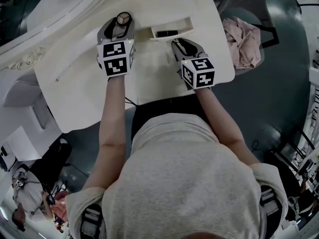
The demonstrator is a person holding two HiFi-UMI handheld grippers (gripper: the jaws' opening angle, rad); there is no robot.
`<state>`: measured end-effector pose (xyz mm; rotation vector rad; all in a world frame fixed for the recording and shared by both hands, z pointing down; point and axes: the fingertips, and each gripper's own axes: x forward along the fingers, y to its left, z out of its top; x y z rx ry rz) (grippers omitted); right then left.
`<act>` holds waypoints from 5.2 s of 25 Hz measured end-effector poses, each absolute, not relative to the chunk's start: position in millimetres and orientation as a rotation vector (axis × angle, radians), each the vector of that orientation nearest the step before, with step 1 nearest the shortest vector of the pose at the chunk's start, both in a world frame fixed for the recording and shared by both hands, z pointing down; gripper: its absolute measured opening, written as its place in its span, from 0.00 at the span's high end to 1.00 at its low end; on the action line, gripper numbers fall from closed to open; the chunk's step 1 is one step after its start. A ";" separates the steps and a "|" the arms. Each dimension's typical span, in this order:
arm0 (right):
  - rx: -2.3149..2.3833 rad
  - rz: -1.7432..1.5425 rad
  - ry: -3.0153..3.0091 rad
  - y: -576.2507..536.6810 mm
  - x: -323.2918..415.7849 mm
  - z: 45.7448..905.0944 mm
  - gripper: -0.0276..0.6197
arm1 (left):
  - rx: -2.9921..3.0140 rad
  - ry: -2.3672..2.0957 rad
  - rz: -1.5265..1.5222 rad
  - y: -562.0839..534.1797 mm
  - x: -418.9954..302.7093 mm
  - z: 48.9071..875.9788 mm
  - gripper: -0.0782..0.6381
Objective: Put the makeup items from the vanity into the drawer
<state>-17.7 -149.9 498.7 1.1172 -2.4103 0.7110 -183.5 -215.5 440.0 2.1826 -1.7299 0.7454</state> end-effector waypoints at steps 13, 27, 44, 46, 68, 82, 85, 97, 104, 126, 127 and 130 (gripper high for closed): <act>1.116 0.709 -2.414 -150.2 -18.0 499.2 0.80 | 2.359 -1.568 0.735 -202.6 -140.9 423.8 0.60; 1.100 0.702 -2.421 -149.6 -18.0 499.2 0.80 | 2.516 -1.185 0.747 -179.8 -40.5 429.8 0.60; 1.097 0.705 -2.436 -149.8 -17.9 498.5 0.80 | 2.445 -0.974 0.818 -176.7 1.2 459.4 0.59; 1.098 0.706 -2.436 -149.5 -17.7 498.7 0.80 | 2.443 -0.984 0.818 -178.5 1.1 459.9 0.59; 1.109 0.711 -2.430 -150.0 -17.2 497.9 0.80 | 2.448 -1.054 0.839 -181.5 -3.5 457.1 0.60; 1.099 0.675 -2.424 -149.5 -17.7 498.5 0.80 | 2.425 -1.182 0.792 -174.6 -44.1 451.9 0.75; 1.100 0.671 -2.427 -149.4 -17.7 498.5 0.80 | 2.424 -1.200 0.796 -172.5 -53.0 452.0 0.79; 1.104 0.646 -2.427 -172.2 -25.1 494.1 0.80 | 2.354 -1.253 0.730 -159.6 -85.7 461.9 0.88; 1.103 0.637 -2.420 -190.4 -31.1 493.6 0.80 | 2.320 -1.268 0.698 -154.0 -96.6 469.7 0.88; 1.053 0.641 -2.440 -206.5 -43.8 492.5 0.80 | 2.317 -1.295 0.588 -154.7 -105.1 469.1 0.88; 1.039 0.643 -2.440 -203.5 -42.3 491.4 0.80 | 2.320 -1.298 0.579 -153.0 -104.9 468.2 0.88; 0.974 0.625 -2.446 -191.2 -38.6 485.7 0.80 | 2.321 -1.310 0.534 -149.0 -105.9 463.3 0.88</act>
